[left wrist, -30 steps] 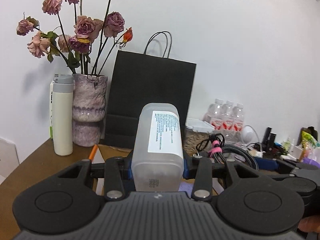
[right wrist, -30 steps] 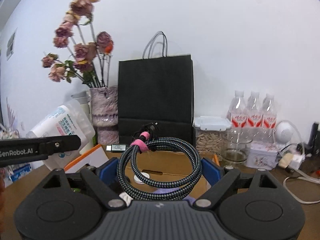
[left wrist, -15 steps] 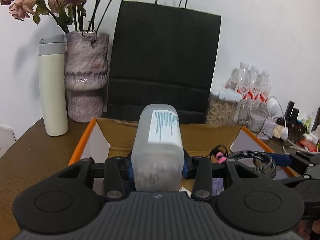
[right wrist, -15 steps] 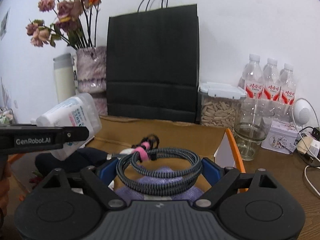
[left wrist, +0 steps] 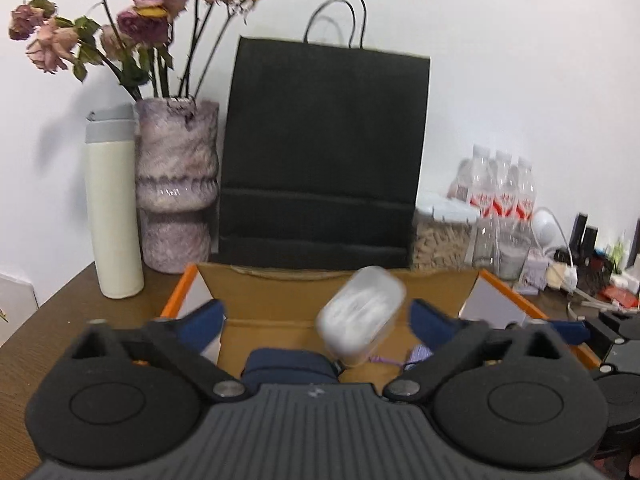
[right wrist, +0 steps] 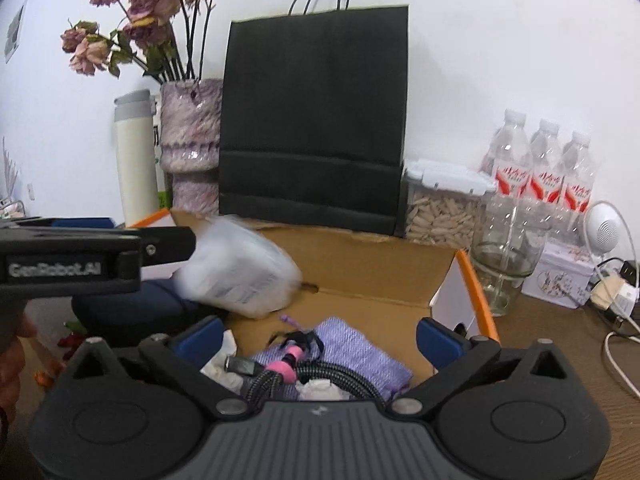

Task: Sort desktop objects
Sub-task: 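Open both grippers to drop the bottle and braided cable into the box, then move the right gripper to the small white round piece while the left moves to the orange item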

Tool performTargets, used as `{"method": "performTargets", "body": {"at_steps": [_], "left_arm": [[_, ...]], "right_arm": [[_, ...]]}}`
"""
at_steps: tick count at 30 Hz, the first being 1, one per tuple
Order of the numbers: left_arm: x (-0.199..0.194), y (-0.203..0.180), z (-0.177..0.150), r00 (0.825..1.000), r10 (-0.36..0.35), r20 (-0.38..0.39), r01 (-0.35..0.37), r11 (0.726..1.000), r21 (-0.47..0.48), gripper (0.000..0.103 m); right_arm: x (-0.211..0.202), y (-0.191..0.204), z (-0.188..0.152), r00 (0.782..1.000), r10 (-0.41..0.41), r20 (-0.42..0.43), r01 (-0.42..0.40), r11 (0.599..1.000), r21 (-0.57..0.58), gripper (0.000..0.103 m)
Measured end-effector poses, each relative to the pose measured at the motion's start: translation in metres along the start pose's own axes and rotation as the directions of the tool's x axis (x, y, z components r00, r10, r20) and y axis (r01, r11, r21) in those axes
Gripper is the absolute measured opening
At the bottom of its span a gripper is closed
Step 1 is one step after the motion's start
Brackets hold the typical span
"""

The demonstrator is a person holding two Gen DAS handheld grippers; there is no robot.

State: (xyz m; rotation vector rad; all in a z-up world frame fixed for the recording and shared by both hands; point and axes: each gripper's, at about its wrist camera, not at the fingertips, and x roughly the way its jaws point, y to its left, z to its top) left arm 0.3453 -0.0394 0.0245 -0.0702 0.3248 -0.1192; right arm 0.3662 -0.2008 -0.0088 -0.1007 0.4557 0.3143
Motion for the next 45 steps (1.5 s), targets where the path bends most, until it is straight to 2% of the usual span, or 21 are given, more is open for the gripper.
{"method": "performTargets", "body": {"at_steps": [7, 22, 29, 32, 36, 45], "left_arm": [[-0.01, 0.002, 0.002, 0.999, 0.002, 0.046, 0.0, 0.999, -0.035, 0.103], [-0.034, 0.011, -0.005, 0.995, 0.007, 0.097, -0.004, 1.0, -0.03, 0.103], [-0.056, 0.02, -0.015, 0.994, 0.012, 0.113, -0.009, 1.0, -0.029, 0.103], [-0.065, 0.027, -0.021, 0.995, 0.021, 0.096, -0.018, 1.0, -0.025, 0.103], [-0.072, 0.034, -0.031, 1.0, 0.018, 0.019, -0.018, 1.0, -0.012, 0.103], [-0.097, 0.042, -0.046, 0.998, 0.059, -0.025, -0.059, 0.998, 0.016, 0.103]], "right_arm": [[-0.004, -0.008, 0.002, 1.0, -0.004, 0.004, 0.003, 0.998, 0.06, 0.103], [-0.023, 0.006, -0.003, 0.998, -0.045, 0.046, 0.045, 0.999, 0.009, 0.103], [-0.046, 0.004, -0.015, 0.997, -0.025, 0.072, 0.023, 0.999, 0.024, 0.103], [-0.059, 0.003, -0.021, 0.996, -0.021, 0.082, 0.018, 0.999, 0.028, 0.103], [-0.074, -0.001, -0.034, 0.996, -0.021, 0.082, 0.019, 0.999, 0.035, 0.103], [-0.1, -0.004, -0.061, 0.998, -0.056, 0.043, 0.055, 0.998, 0.014, 0.103]]}}
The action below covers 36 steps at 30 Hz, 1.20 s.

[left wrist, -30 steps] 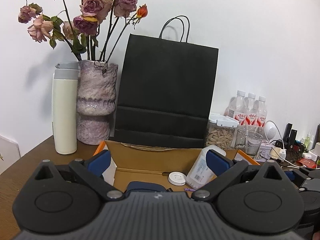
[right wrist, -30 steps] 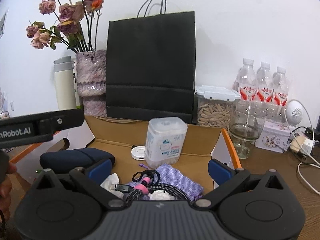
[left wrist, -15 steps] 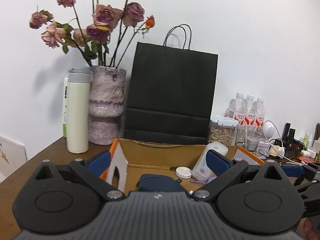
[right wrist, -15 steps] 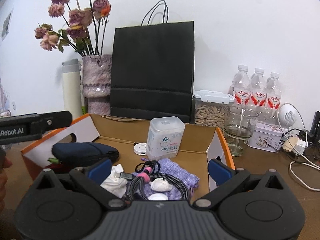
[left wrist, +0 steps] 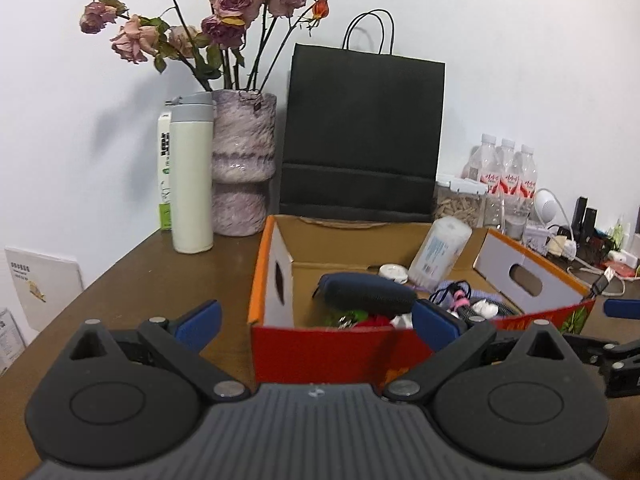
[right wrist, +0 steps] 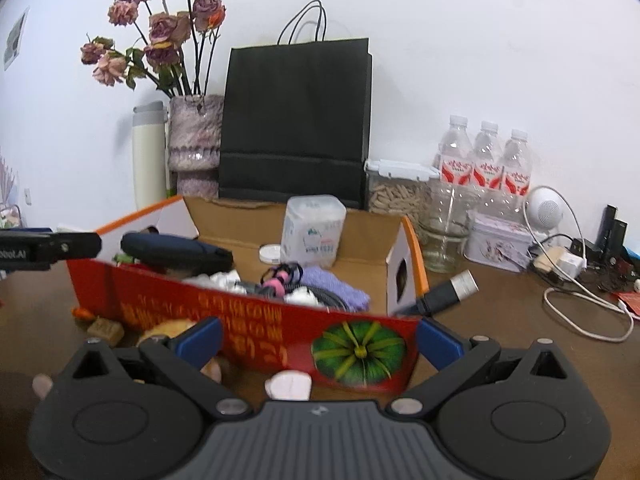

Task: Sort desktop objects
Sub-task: 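Move the right gripper to the small white round piece while the left moves to the orange item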

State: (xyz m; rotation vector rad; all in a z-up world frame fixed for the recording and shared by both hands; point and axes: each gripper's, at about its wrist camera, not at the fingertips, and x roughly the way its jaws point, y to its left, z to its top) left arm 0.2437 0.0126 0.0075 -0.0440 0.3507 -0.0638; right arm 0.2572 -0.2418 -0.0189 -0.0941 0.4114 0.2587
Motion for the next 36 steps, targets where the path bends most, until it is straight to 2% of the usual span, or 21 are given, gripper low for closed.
{"method": "performTargets", "body": {"at_steps": [5, 10, 13, 21, 25, 28, 36], "left_arm": [[-0.012, 0.007, -0.007, 0.999, 0.029, -0.034, -0.029, 1.0, -0.009, 0.103], [-0.02, 0.021, -0.015, 0.995, 0.05, -0.088, -0.054, 0.998, -0.042, 0.103], [-0.022, 0.026, -0.016, 0.994, 0.046, -0.095, -0.051, 0.997, -0.056, 0.103], [-0.015, 0.013, -0.02, 0.988, 0.046, -0.146, -0.045, 0.999, 0.006, 0.103], [-0.006, 0.006, -0.023, 0.98, 0.037, -0.194, -0.031, 0.999, 0.037, 0.103], [0.005, 0.005, -0.024, 0.973, 0.056, -0.224, -0.046, 0.998, 0.052, 0.103], [0.017, 0.026, -0.017, 0.965, 0.095, -0.243, -0.101, 0.995, -0.015, 0.103]], "right_arm": [[-0.016, -0.003, -0.01, 1.0, -0.009, -0.012, 0.009, 1.0, 0.008, 0.103], [-0.02, -0.007, -0.021, 0.998, -0.021, -0.062, 0.021, 1.0, 0.014, 0.103], [-0.021, -0.009, -0.025, 0.996, -0.027, -0.084, 0.029, 0.999, 0.024, 0.103], [-0.012, -0.01, -0.025, 0.991, -0.024, -0.132, 0.028, 0.999, 0.026, 0.102], [-0.005, -0.01, -0.025, 0.985, -0.027, -0.169, 0.033, 0.999, 0.035, 0.098], [0.001, -0.008, -0.024, 0.982, -0.012, -0.188, 0.02, 0.999, 0.04, 0.097], [0.017, -0.007, -0.019, 0.979, 0.009, -0.203, 0.004, 0.998, 0.067, 0.085]]}}
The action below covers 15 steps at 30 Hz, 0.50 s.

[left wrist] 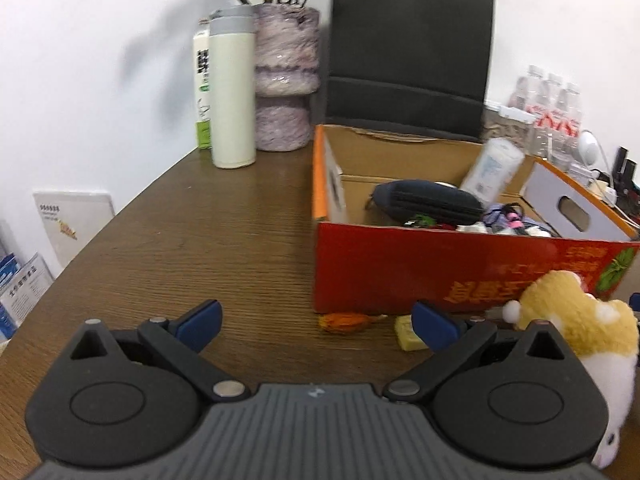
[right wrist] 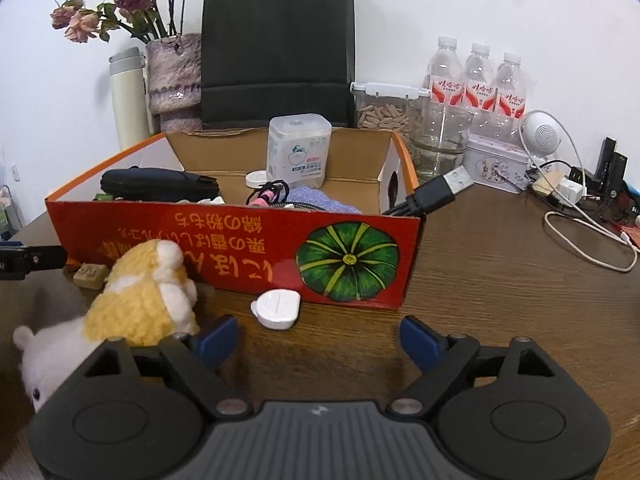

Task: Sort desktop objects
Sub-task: 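Move the right gripper to the small white round piece while the left moves to the orange item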

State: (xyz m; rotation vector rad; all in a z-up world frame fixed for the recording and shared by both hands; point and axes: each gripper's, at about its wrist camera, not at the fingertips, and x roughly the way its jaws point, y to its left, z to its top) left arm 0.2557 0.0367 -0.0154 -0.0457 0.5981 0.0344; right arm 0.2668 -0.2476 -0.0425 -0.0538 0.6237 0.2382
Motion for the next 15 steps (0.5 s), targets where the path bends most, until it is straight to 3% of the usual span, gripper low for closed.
{"method": "performTargets", "body": {"at_steps": [2, 8, 15], "left_arm": [[0.003, 0.003, 0.001, 1.0, -0.007, -0.013, 0.007, 1.0, -0.006, 0.102], [0.01, 0.005, 0.002, 0.998, -0.04, -0.043, 0.04, 0.999, 0.006, 0.084], [0.015, 0.005, 0.001, 0.995, -0.069, -0.07, 0.07, 0.998, 0.007, 0.067]], "right_arm": [[0.003, 0.001, 0.003, 1.0, 0.013, -0.001, -0.013, 1.0, 0.001, 0.079], [0.011, 0.007, 0.011, 0.997, 0.069, -0.02, -0.069, 0.998, 0.01, 0.062], [0.018, 0.012, 0.011, 0.998, 0.057, -0.035, -0.057, 0.998, -0.001, 0.056]]}}
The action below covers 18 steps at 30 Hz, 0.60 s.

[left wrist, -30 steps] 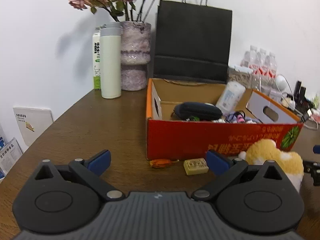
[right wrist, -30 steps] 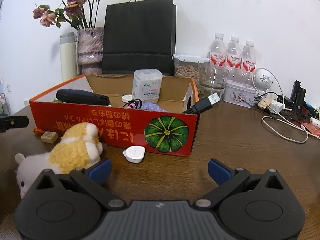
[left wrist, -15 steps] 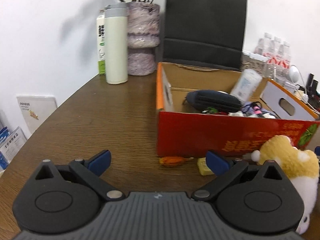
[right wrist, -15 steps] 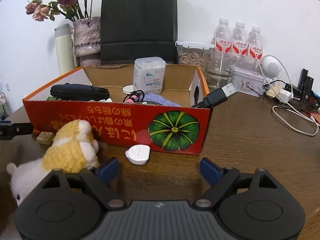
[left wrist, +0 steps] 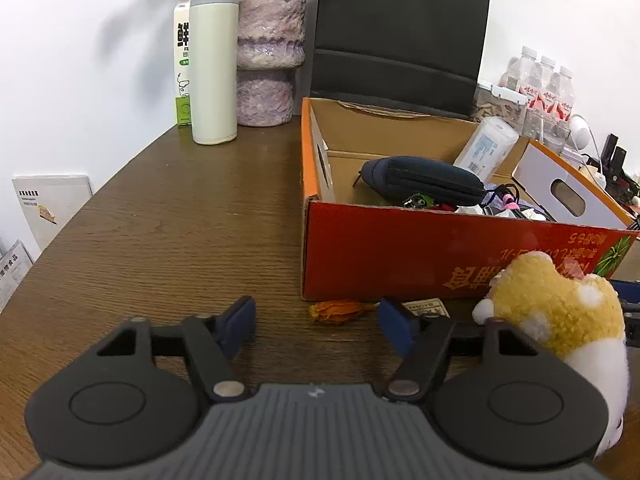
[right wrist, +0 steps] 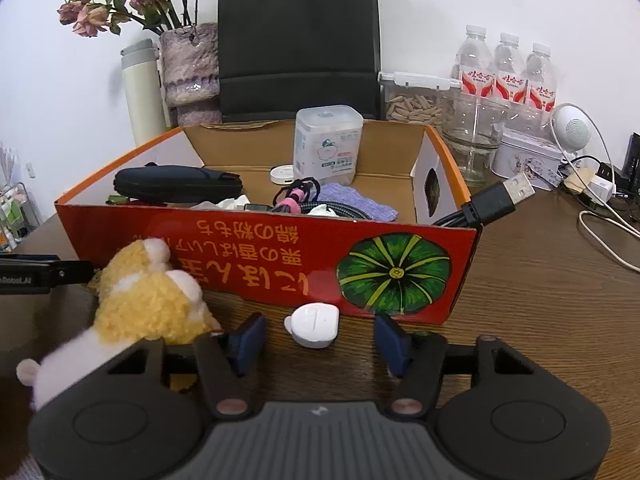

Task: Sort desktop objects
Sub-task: 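Move the right gripper to the small white round piece while the left moves to the orange item, then close the right gripper on the white piece while the left grasps the orange item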

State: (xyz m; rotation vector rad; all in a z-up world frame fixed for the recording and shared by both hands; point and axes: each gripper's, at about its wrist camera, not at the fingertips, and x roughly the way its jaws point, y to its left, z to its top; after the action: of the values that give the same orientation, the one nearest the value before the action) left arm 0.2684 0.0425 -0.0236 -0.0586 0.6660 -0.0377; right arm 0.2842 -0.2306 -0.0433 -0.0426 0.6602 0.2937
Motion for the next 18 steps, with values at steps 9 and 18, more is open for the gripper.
{"method": "performTargets", "body": {"at_steps": [9, 18], "left_arm": [[0.001, -0.004, 0.0, 1.0, 0.009, 0.006, -0.009, 1.0, 0.022, 0.052], [0.0, -0.015, -0.003, 1.0, -0.011, 0.017, 0.01, 0.998, 0.063, 0.028]], "right_arm": [[0.004, 0.004, 0.002, 1.0, -0.006, 0.002, 0.006, 1.0, -0.019, 0.048], [0.002, 0.013, 0.001, 1.0, 0.002, 0.011, -0.001, 0.999, -0.053, 0.024]]}}
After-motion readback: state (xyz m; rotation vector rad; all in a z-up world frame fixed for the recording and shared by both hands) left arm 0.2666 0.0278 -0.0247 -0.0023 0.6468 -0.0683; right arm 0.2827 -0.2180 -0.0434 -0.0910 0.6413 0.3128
